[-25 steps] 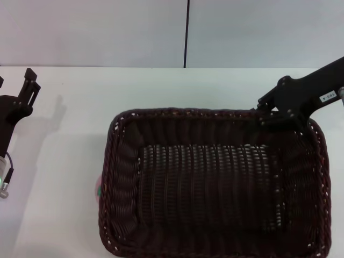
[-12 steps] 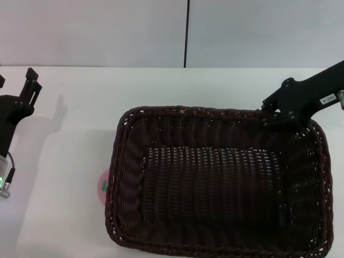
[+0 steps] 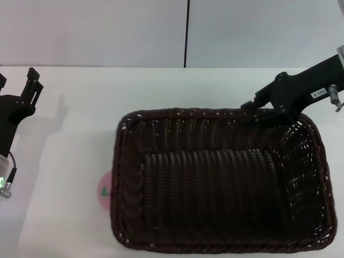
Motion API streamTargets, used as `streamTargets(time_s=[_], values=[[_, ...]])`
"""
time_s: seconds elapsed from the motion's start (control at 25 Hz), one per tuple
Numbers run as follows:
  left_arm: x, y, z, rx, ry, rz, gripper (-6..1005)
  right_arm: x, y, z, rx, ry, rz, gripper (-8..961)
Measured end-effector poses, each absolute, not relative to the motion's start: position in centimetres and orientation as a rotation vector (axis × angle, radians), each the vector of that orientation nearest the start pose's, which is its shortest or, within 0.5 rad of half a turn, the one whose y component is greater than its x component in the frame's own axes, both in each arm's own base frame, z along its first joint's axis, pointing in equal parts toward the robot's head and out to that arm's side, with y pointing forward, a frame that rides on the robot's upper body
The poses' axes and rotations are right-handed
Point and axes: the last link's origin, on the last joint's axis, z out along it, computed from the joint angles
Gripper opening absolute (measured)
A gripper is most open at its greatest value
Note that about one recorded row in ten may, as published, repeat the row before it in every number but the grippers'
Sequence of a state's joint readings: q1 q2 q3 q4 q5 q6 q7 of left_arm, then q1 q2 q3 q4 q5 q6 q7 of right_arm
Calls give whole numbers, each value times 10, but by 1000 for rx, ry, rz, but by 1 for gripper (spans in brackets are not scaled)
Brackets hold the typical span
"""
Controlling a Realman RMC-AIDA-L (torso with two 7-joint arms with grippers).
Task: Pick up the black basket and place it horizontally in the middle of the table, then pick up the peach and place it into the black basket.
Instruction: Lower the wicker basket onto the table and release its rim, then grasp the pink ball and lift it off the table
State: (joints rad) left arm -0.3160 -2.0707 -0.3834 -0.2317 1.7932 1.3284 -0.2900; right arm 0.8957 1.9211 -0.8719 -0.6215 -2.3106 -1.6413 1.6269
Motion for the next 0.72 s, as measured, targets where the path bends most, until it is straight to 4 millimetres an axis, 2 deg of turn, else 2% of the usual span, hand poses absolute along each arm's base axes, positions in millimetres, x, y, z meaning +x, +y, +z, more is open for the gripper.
streamTargets(time_s=[0.08,0.24,0.32,0.4,0.48,0.52,0.6,0.64,0.68,0.72], values=[[-344,279,-19,-1460,-733,-882,705,192,397,25,-3078,414,56,237],[-344,279,-19,-1464,-734,-881,703,195,400,28,-3033,426,91,457],[-344,279,-19,-1464,-734,-881,702,197,401,29,-3023,432,102,486],[-345,278,-19,-1464,-735,-877,701,203,399,37,-2947,446,221,515],[-345,277,-19,-1465,-735,-876,700,205,397,41,-2918,447,270,544],[-346,276,-18,-1471,-731,-874,700,212,392,50,-2844,451,389,544],[-346,275,-18,-1475,-727,-876,699,215,389,54,-2807,456,443,545],[-344,274,-18,-1482,-718,-882,698,224,380,66,-2706,463,584,545],[-344,273,-18,-1488,-711,-890,698,224,380,66,-2706,463,584,545],[-344,273,-17,-1490,-708,-898,697,233,371,77,-2600,466,713,545]])
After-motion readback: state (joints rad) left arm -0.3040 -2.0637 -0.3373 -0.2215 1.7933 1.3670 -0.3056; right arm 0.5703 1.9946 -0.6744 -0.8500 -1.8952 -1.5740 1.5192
